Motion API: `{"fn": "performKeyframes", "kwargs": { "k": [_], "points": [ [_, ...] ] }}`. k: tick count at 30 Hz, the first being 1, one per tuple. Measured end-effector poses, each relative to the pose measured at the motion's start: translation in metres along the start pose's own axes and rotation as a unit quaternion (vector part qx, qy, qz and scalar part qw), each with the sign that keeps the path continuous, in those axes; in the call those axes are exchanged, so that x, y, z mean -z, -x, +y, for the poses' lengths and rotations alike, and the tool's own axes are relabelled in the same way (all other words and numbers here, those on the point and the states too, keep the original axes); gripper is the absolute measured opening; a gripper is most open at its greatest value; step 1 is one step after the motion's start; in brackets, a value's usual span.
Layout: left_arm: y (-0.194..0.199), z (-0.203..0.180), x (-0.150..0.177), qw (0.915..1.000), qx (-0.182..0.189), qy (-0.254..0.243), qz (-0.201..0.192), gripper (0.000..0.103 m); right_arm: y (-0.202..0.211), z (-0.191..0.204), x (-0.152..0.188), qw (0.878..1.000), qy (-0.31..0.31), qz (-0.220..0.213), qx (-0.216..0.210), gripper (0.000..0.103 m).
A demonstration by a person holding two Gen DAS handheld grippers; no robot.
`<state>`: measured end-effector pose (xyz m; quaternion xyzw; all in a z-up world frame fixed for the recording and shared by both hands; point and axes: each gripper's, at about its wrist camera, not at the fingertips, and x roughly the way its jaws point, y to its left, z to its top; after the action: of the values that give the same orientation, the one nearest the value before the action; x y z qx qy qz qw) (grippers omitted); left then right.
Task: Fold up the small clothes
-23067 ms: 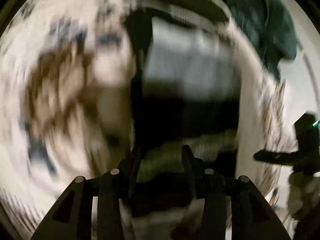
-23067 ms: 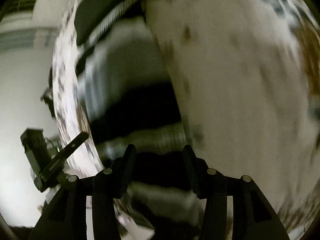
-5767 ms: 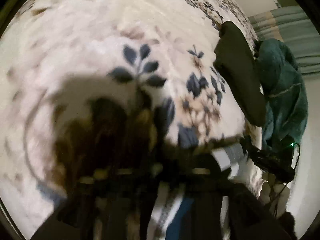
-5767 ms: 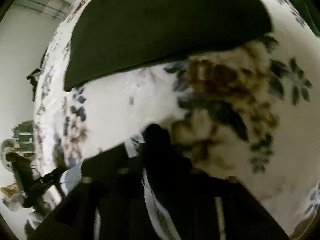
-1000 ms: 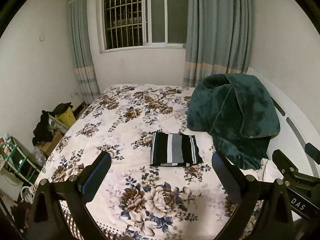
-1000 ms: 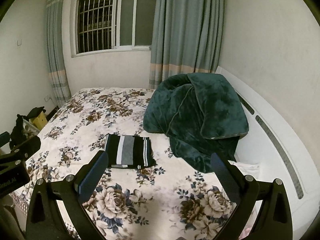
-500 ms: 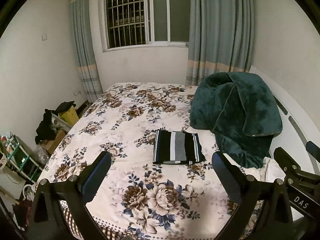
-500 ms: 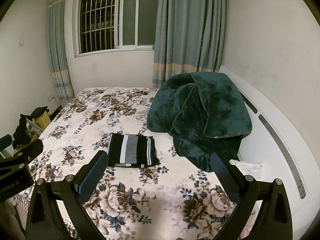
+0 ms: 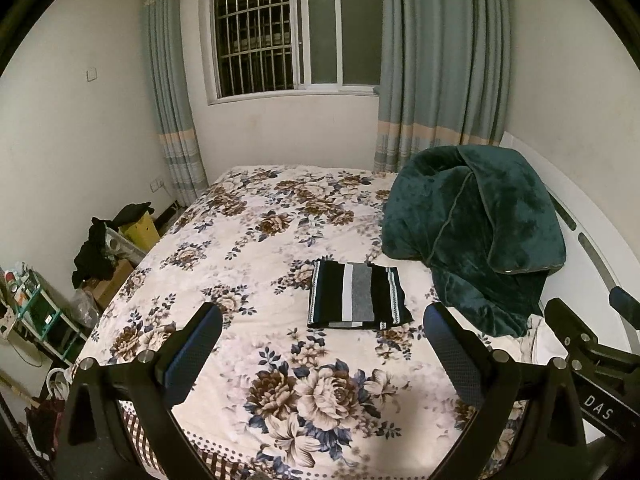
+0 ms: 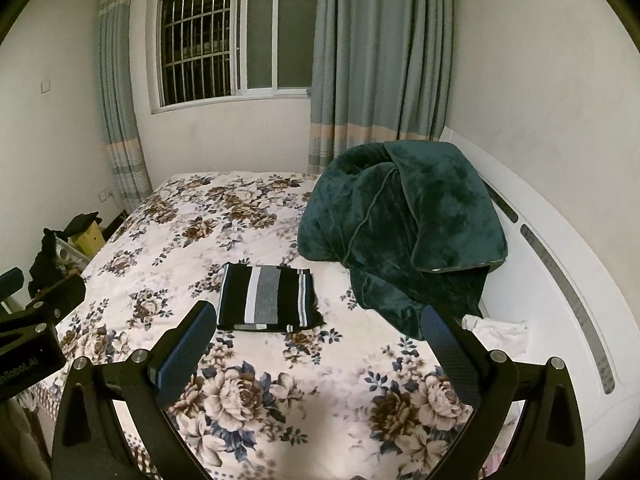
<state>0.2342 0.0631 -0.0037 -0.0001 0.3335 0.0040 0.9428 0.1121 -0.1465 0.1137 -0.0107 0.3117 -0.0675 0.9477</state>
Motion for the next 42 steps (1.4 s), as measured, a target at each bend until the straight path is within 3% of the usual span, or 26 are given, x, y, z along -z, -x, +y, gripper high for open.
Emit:
{"fn": "performKeyframes", "kwargs": {
  "k": [42],
  "points": [
    [-0.001, 0.006, -0.012, 1.0, -0.004, -0.006, -0.005, 0.103, -0.002, 0.002, 0.006, 1.0, -0.008, -0.007, 0.003, 0.103]
  ]
}}
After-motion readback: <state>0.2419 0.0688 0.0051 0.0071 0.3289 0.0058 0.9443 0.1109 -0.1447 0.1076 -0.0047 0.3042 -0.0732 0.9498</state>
